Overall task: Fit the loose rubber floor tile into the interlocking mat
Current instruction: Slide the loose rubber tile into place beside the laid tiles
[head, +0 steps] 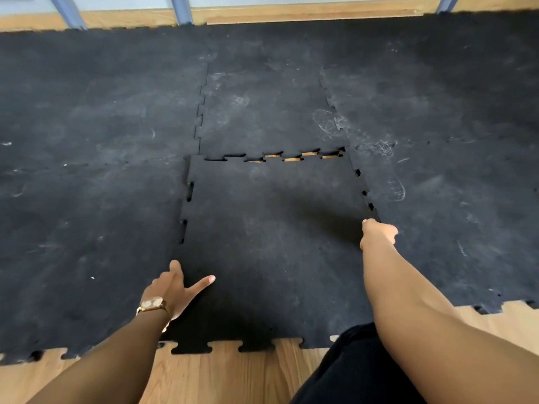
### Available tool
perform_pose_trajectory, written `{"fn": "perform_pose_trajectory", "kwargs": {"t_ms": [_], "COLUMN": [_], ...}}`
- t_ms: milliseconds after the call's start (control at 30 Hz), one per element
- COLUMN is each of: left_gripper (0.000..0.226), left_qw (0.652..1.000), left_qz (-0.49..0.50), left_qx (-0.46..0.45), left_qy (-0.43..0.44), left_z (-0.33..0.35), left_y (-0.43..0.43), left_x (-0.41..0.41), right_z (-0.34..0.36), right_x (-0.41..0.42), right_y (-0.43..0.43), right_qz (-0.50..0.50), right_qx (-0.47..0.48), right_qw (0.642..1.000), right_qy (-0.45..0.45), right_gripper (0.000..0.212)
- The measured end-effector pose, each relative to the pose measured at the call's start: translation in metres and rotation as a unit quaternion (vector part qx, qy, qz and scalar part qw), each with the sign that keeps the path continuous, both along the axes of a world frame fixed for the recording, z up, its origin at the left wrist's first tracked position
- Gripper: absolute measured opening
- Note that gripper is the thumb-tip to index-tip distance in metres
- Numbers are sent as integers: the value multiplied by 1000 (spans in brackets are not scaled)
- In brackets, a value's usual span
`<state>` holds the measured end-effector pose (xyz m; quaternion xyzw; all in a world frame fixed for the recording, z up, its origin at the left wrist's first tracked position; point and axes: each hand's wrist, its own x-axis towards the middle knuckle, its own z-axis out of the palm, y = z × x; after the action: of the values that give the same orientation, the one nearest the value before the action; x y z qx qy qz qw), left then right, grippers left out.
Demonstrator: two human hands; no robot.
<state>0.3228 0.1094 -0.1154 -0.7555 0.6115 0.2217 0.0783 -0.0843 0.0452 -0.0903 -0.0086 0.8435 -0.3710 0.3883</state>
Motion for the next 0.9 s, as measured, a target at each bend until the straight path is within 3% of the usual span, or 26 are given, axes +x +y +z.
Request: {"fn": "perform_pose_trajectory", "kwargs": {"t_ms": [200,367,500,600,700,900], "left_gripper": [66,69,70,72,72,72], "left_qw": [1000,997,992,989,985,980], "left_qz": [13,44,68,78,93,96], "left_qx": [-17,-43,-76,-96,-111,-130], "left_qy": [12,40,79,83,89,116], "left_z": [-9,-13,-7,1,12,27], "left_y": [4,10,12,10,10,9], "left_x": [-5,-9,-6,-3,-3,-8], "right_z": [-12,-4,-5,-12,3,32], "right_x": [-8,-12,-14,-16,-12,-8], "right_y": [-12,-13,-4,5,2,-13], "right_qz": [-28,-83,-104,-26,-136,-144], "right_qx": [-1,-33,-85,-134,-105,-135], "right_qw": [999,996,991,991,985,980], "right_qy": [22,29,26,-9,-2,34], "right_gripper": [50,17,42,53,47,51]}}
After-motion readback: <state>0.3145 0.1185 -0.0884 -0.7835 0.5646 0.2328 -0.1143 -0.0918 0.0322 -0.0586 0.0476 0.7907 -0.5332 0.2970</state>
